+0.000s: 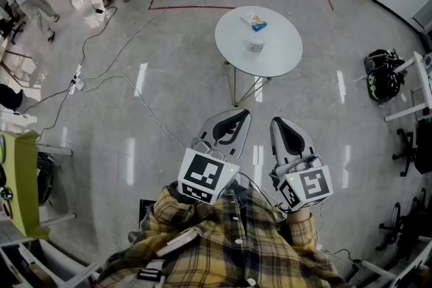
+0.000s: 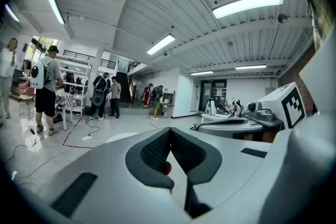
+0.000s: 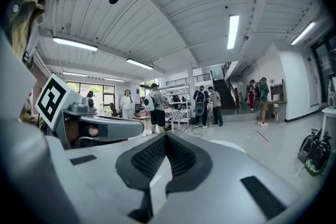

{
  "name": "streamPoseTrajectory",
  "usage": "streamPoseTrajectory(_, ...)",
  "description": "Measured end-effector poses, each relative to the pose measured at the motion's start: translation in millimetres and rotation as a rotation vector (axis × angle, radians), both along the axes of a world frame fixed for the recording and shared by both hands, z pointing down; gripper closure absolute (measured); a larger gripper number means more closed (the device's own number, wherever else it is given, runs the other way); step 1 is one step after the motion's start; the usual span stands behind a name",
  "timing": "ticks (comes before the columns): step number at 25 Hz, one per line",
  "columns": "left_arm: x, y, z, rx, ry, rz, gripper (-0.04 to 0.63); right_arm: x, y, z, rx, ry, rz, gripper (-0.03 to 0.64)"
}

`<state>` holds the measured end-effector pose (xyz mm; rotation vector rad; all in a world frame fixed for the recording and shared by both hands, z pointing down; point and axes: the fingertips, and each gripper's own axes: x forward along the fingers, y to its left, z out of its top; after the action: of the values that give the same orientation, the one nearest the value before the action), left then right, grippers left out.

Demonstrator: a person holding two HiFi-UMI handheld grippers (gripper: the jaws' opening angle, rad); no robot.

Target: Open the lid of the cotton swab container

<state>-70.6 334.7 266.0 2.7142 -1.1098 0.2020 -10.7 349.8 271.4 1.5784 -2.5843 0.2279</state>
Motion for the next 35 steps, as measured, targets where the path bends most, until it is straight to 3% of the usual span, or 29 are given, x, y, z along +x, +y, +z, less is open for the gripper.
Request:
streamPoseTrajectory(12, 22.1, 12.1, -7.3, 0.029, -0.003, -0.014, 0.575, 15.0, 17.5, -2.2, 0.006, -0.001, -0.032, 0.601)
streamPoseTrajectory(24, 46.9, 38.5, -3.8, 0.036, -0.026, -0.042, 0.575, 39.9, 38.5, 3.2, -0.001, -0.073, -0.062, 0.601)
streamPoseTrajectory(30, 39.7, 17.8, 2.2, 0.036, -0.026, -0.08, 0.575, 36.3, 18.6, 11.3, -0.008, -0.072, -0.092, 0.601)
streamPoseTrajectory(35, 34.4, -28.4, 8.2, 0.035, -0.014, -0.101, 0.575, 34.8, -26.1, 19.3, -0.015, -0.061, -0.098, 0.601)
